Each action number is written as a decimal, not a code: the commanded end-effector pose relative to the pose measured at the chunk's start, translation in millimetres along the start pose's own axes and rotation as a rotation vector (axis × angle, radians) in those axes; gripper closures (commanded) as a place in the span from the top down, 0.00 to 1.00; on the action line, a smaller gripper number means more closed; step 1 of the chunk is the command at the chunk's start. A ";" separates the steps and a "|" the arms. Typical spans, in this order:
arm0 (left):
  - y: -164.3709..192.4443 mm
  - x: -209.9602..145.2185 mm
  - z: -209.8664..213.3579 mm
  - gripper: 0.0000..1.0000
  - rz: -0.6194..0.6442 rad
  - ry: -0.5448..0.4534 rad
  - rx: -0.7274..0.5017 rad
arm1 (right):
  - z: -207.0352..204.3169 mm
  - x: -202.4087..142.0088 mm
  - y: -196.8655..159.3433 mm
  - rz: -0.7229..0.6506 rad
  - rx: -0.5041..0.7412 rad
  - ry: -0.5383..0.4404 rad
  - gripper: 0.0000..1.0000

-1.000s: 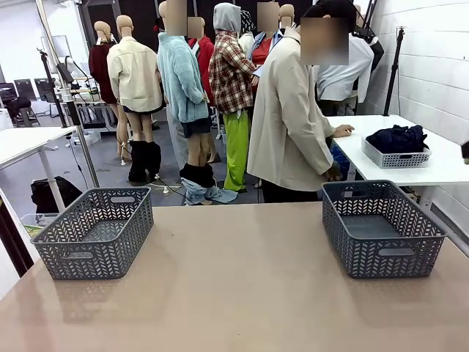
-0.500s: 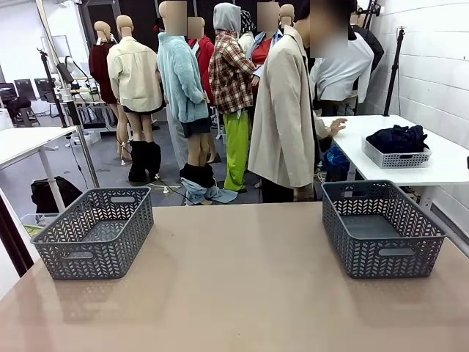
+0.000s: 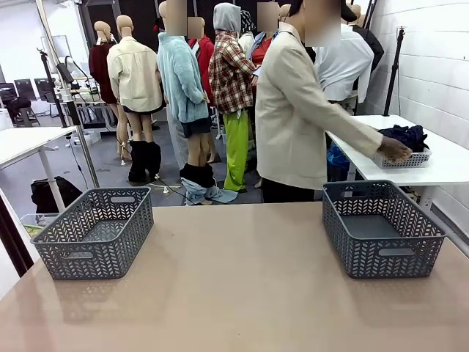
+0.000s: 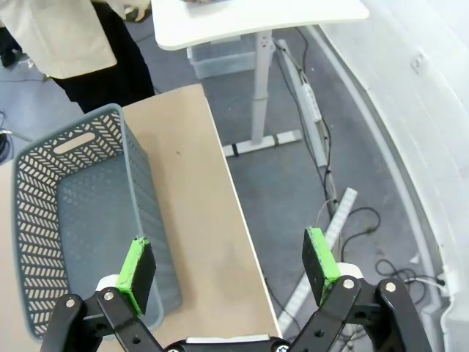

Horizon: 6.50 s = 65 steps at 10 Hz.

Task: Sort the tops and bottoms.
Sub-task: Lift clothes from the center of the table with your left hand.

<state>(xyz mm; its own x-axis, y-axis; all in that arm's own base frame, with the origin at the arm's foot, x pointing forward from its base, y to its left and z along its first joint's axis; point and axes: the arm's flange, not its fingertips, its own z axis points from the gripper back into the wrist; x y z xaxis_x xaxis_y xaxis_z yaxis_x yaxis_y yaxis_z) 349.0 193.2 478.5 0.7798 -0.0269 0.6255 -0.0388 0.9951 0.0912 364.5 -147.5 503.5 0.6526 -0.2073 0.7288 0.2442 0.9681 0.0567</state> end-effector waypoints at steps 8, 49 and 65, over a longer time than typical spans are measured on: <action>1.1 -1.1 1.2 1.00 0.002 0.003 0.007 | -0.3 -1.3 0.5 -0.001 -0.005 0.011 1.00; 1.1 -1.1 1.2 1.00 0.002 0.003 0.007 | -0.3 -1.3 0.5 -0.001 -0.005 0.011 1.00; 1.1 -1.1 1.2 1.00 0.002 0.003 0.007 | -0.3 -1.3 0.5 -0.001 -0.005 0.011 1.00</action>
<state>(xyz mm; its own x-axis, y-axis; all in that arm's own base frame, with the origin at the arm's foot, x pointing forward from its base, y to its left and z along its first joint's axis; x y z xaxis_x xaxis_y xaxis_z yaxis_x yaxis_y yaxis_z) 349.1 193.0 478.6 0.7798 -0.0276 0.6254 -0.0383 0.9950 0.0917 364.5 -147.5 503.4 0.6530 -0.2073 0.7285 0.2442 0.9681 0.0566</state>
